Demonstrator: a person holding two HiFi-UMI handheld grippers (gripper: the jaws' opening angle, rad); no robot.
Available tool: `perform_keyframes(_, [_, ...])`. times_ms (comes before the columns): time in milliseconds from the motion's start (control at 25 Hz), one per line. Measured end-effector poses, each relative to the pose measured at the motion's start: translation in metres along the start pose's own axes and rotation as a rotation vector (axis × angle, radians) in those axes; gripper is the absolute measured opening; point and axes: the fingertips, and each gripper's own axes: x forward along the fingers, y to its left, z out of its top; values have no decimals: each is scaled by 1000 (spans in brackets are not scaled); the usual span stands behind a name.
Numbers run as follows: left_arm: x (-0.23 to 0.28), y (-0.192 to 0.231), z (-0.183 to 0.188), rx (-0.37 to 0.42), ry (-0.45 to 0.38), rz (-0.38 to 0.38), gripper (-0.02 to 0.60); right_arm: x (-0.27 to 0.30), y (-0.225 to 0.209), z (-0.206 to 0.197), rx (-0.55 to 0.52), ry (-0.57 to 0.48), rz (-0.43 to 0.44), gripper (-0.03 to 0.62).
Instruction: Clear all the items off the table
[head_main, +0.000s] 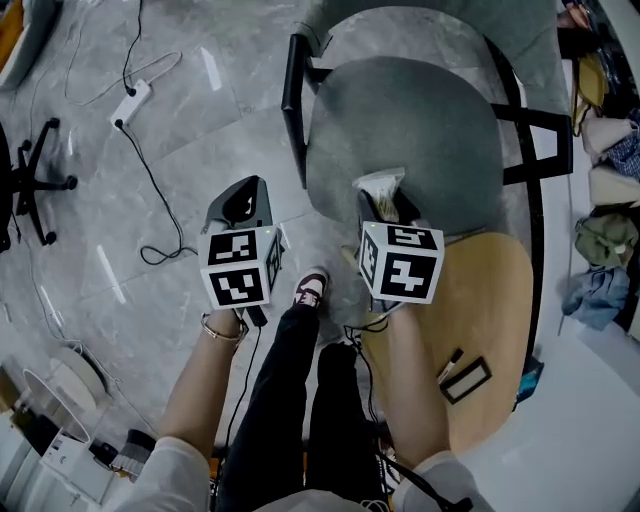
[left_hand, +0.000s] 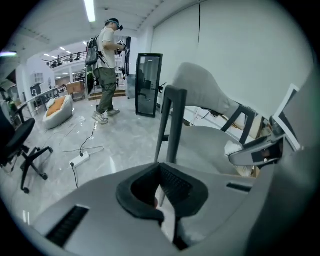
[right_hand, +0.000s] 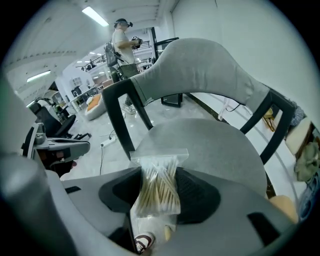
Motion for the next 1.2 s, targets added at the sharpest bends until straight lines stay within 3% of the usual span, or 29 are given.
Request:
perform_keyframes(280, [18, 17, 13, -15, -6, 20, 3, 36, 4, 35, 52, -25, 15, 222])
perform_keyframes(600, [30, 28, 11, -24, 3, 29, 3, 64, 1, 50, 27, -41, -28, 233])
perform_keyframes(760, [31, 29, 8, -24, 5, 22, 3, 66, -1, 50, 54, -64, -19, 275])
perform_keyframes(1200, [24, 26, 1, -53, 12, 11, 3, 47, -2, 47, 25, -99, -33, 270])
